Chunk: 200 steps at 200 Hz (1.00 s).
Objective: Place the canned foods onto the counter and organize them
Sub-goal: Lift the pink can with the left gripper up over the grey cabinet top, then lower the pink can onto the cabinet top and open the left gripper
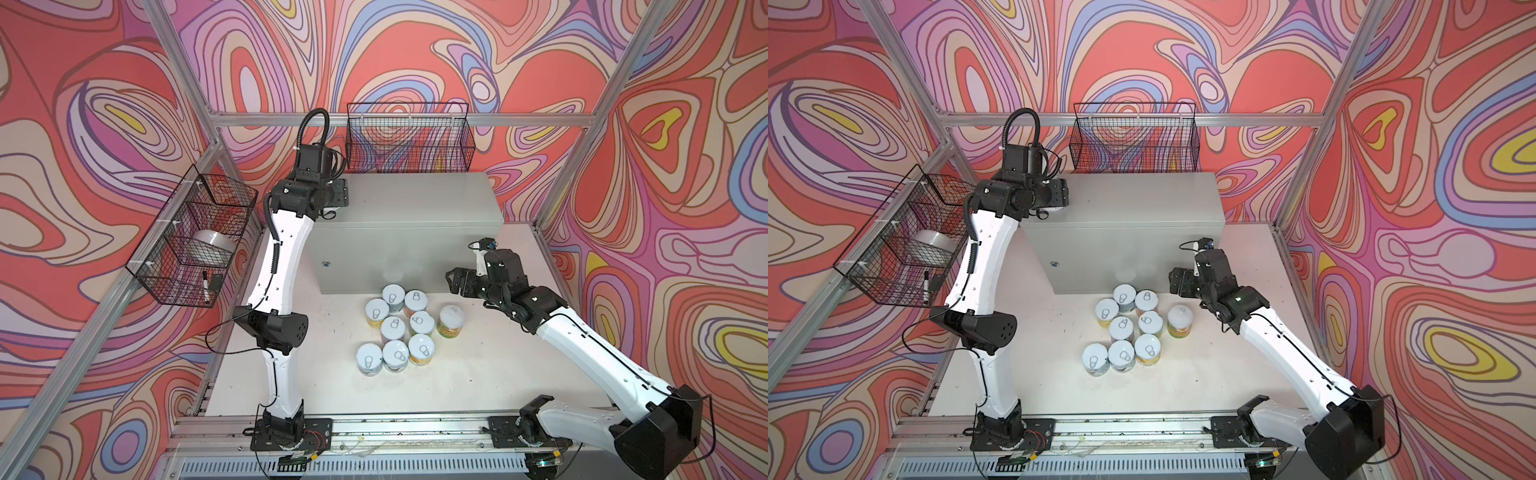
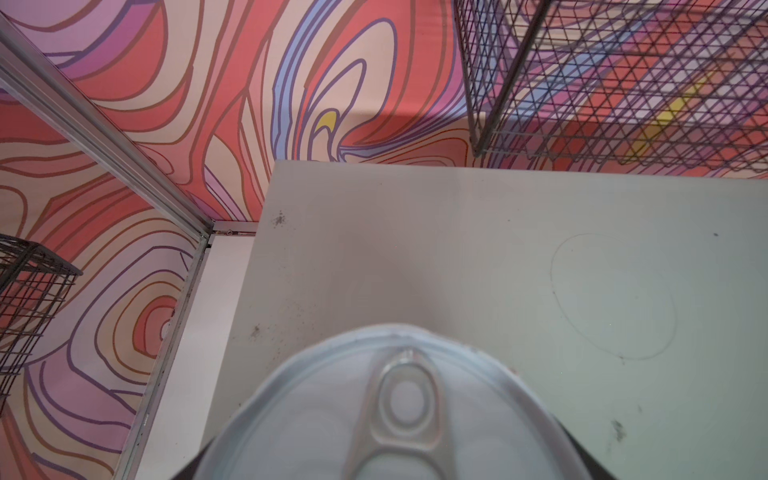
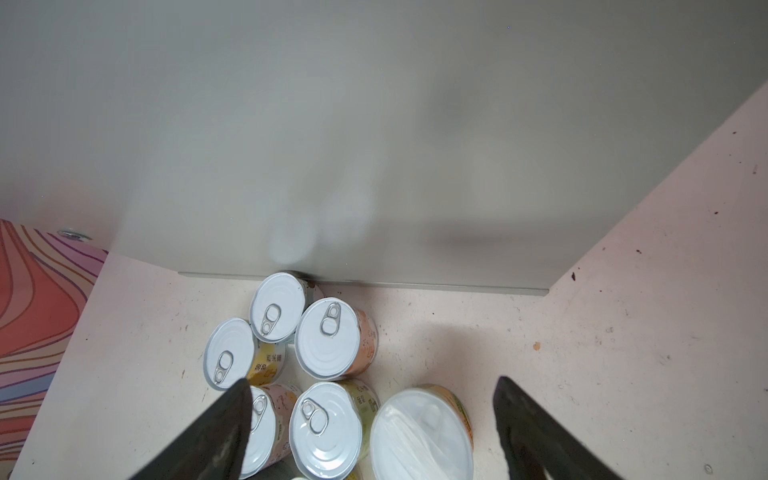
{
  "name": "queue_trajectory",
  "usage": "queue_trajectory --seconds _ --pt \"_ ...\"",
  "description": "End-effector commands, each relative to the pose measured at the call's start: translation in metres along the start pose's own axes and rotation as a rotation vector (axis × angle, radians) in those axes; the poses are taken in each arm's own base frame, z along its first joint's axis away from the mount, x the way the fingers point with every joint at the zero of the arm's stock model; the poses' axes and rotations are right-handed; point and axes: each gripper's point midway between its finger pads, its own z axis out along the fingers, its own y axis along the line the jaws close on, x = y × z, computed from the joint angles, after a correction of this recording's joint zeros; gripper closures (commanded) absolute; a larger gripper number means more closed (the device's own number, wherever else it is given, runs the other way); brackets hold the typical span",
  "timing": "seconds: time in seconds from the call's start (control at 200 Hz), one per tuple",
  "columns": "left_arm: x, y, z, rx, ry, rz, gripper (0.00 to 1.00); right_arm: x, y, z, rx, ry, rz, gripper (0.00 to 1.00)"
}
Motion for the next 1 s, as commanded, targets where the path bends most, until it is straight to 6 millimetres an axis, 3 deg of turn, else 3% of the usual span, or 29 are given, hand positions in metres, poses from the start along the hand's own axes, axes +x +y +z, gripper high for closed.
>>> queue_trajectory --seconds 0.0,0.135,0.32,0.461,0.626,0.851,0.996 --pt "-0.017 0.006 -0.006 -0.023 -0.063 -0.008 0.64 0.001 0.003 0.003 -0.005 0.005 0.002 0.07" --pt "-0.021 0.008 -0.008 -0.037 -0.080 -0.006 0.35 0.004 0.003 0.007 -0.006 0.012 0.002 0.07" --pt "-0.032 0.004 -0.015 -0.011 -0.122 0.004 0.21 0.004 0.004 0.009 -0.008 0.009 0.001 0.06" --pt "-0.038 0.004 -0.019 -0.008 -0.147 0.004 0.00 0.003 0.004 0.010 -0.003 0.007 0.000 0.06" --pt "-0.048 0.004 -0.028 0.001 -0.187 0.012 0.00 0.001 0.005 0.008 -0.008 0.002 -0.001 0.06" --pt "-0.081 0.002 -0.069 0.034 -0.323 0.018 0.00 -0.004 0.012 0.007 -0.012 0.003 -0.050 0.07" --pt "-0.087 0.003 -0.088 0.046 -0.356 0.023 0.00 -0.008 0.015 0.005 -0.017 -0.014 -0.053 0.07"
